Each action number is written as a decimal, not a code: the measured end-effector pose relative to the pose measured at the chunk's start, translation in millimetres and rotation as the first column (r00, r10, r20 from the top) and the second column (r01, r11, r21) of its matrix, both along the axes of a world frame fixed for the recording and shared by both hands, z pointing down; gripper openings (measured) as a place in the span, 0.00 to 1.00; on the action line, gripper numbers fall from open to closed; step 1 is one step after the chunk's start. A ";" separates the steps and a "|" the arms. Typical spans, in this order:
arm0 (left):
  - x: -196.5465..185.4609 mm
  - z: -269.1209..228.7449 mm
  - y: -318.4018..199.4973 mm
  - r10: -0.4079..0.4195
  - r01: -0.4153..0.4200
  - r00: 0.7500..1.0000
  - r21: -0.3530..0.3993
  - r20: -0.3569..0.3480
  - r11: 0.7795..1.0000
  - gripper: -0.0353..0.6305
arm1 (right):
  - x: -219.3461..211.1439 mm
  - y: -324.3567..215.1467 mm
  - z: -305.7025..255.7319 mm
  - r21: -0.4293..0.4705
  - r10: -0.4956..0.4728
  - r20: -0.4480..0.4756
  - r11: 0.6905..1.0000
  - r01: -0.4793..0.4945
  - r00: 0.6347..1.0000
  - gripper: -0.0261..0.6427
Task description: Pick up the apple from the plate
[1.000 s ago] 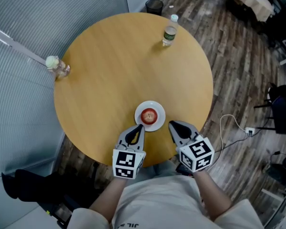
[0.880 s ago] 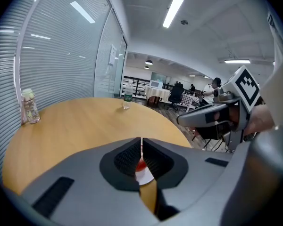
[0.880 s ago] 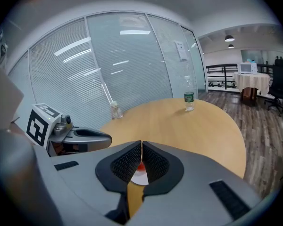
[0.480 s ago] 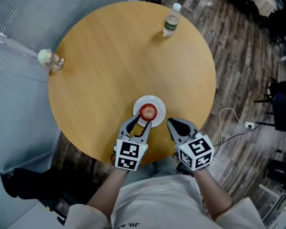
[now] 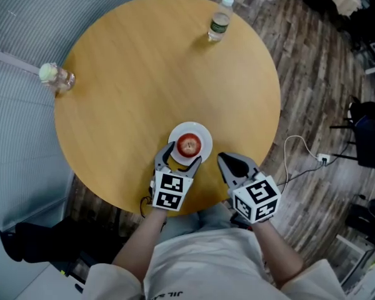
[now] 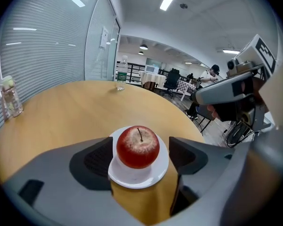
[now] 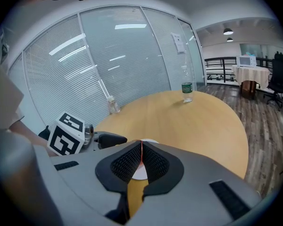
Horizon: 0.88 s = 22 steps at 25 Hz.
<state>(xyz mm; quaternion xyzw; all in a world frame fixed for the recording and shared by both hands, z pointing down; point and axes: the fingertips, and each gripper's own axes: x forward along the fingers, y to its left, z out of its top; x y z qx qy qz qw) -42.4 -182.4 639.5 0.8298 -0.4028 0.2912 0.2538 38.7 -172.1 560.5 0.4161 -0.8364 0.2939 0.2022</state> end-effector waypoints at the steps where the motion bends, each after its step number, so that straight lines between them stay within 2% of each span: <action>1: 0.5 4.2 -0.9 -0.002 0.002 1.000 -0.007 0.005 1.000 0.62 | 1.4 0.3 0.8 -0.003 0.003 -0.001 1.000 -0.003 1.000 0.09; 5: 4.0 16.1 -3.1 0.003 -0.003 1.000 -0.026 0.024 1.000 0.67 | 6.6 2.2 4.5 -0.014 0.013 -0.005 1.000 -0.013 1.000 0.09; 20: 11.2 33.5 -12.2 0.006 -0.003 0.999 -0.062 0.042 0.998 0.67 | 12.3 1.5 10.3 -0.036 0.036 0.006 0.999 -0.036 0.999 0.09; 22: 11.0 37.0 -14.0 0.001 0.002 0.999 -0.058 0.049 0.998 0.64 | 13.1 1.4 10.7 -0.038 0.037 0.006 0.999 -0.037 0.999 0.09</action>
